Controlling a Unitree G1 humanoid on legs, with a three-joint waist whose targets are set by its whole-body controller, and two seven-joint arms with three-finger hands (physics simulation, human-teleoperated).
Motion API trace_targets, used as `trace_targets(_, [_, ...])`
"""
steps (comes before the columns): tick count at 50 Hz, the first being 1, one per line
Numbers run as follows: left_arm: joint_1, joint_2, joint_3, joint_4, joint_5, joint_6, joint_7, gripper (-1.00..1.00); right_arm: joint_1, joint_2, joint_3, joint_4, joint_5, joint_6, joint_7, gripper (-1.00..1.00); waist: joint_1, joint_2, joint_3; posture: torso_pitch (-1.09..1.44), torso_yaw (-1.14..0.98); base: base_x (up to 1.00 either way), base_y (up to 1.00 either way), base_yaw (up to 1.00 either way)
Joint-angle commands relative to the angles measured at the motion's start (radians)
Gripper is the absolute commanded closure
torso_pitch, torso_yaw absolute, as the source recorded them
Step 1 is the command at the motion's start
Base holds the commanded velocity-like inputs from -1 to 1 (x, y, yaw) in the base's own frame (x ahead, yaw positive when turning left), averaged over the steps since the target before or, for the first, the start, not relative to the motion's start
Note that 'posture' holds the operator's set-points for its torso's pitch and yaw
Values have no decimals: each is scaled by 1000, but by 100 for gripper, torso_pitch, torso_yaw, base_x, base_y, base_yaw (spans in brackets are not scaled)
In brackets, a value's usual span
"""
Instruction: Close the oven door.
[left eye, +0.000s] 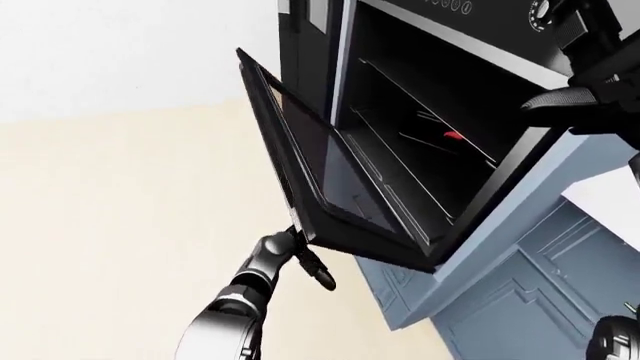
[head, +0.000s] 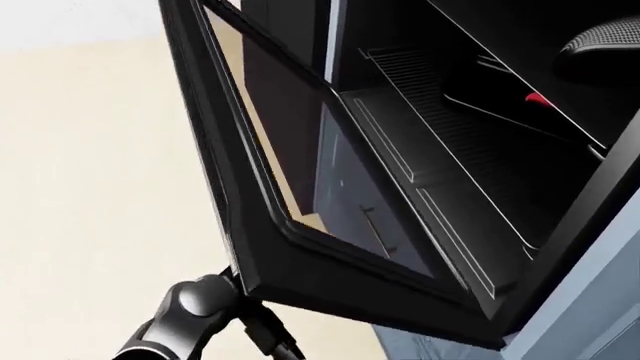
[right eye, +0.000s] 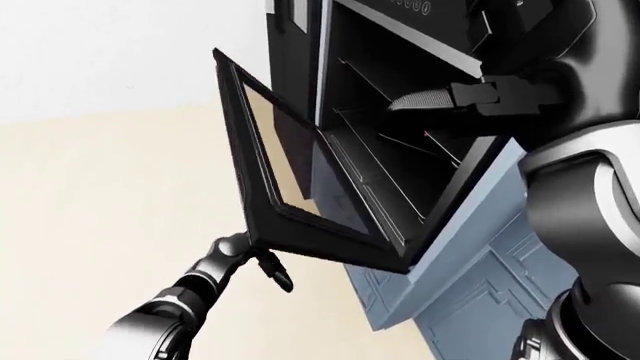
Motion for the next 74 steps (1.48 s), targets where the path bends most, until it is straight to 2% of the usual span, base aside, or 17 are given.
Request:
trace_targets(1, [-39, -14, -9, -48, -5, -36, -8, -100, -25, -18, -20, -7, 2, -27, -6, -100, 0, -3, -26, 0, 0, 0, 0, 0])
trace_targets(11, [-48, -118, -52, -126, -23, -36, -49, -100, -30, -43, -27, -10, 44, -36, -30, -100, 4, -15, -24, 0, 0, 0, 0, 0])
trace_targets(15, [-53, -183, -77, -184, -40, -27, -52, -100, -30, -61, -32, -10, 63, -44, -38, -100, 7, -18, -23, 0, 0, 0, 0, 0])
trace_targets(23, [-83, -281, -112, -232, -70, -21, -26, -100, -29, -94, -40, -6, 102, -62, -54, -100, 15, -26, -20, 0, 0, 0, 0, 0])
trace_targets(31, [-69, -422, -175, -311, -55, 44, -11, -100, -60, -154, -46, 2, 177, -82, -96, -100, 17, -36, -16, 0, 0, 0, 0, 0])
trace_targets(35, [-70, -486, -198, -355, -44, 95, -17, -100, -119, -248, -58, 31, 272, -107, -142, -100, 17, -44, -13, 0, 0, 0, 0, 0])
trace_targets(38, [-92, -538, -211, -367, -36, 121, -17, -100, -200, -402, -70, 90, 393, -161, -164, -100, 18, -51, -8, 0, 0, 0, 0, 0])
trace_targets(44, [-144, -597, -210, -372, -39, 155, -16, -100, -183, -647, -70, 174, 514, -337, -130, -100, 20, -66, 8, 0, 0, 0, 0, 0])
trace_targets(46, [-154, -615, -213, -374, -39, 163, -16, -100, -131, -726, -88, 196, 550, -409, -109, -100, 21, -72, 11, 0, 0, 0, 0, 0])
trace_targets(48, [-161, -634, -216, -371, -37, 169, -13, -100, -52, -808, -127, 219, 586, -486, -85, -100, 23, -78, 14, 0, 0, 0, 0, 0])
trace_targets(51, [-183, -656, -210, -369, -40, 183, -11, -100, 106, -905, -216, 247, 634, -591, -58, -100, 24, -86, 18, 0, 0, 0, 0, 0])
trace_targets(55, [-255, -676, -185, -349, -67, 196, 0, -100, 264, -972, -343, 273, 673, -651, -38, -100, 22, -93, 20, 0, 0, 0, 0, 0])
trace_targets(58, [-298, -683, -179, -331, -81, 196, 3, -100, 327, -994, -403, 287, 689, -666, -32, -100, 21, -95, 21, 0, 0, 0, 0, 0])
trace_targets(61, [-312, -694, -180, -328, -87, 205, 2, -100, 360, -998, -436, 287, 692, -670, -30, -100, 20, -97, 20, 0, 0, 0, 0, 0])
trace_targets(74, [-338, -726, -182, -320, -93, 216, 1, -100, 389, -1004, -472, 302, 693, -663, -23, -100, 12, -105, 16, 0, 0, 0, 0, 0])
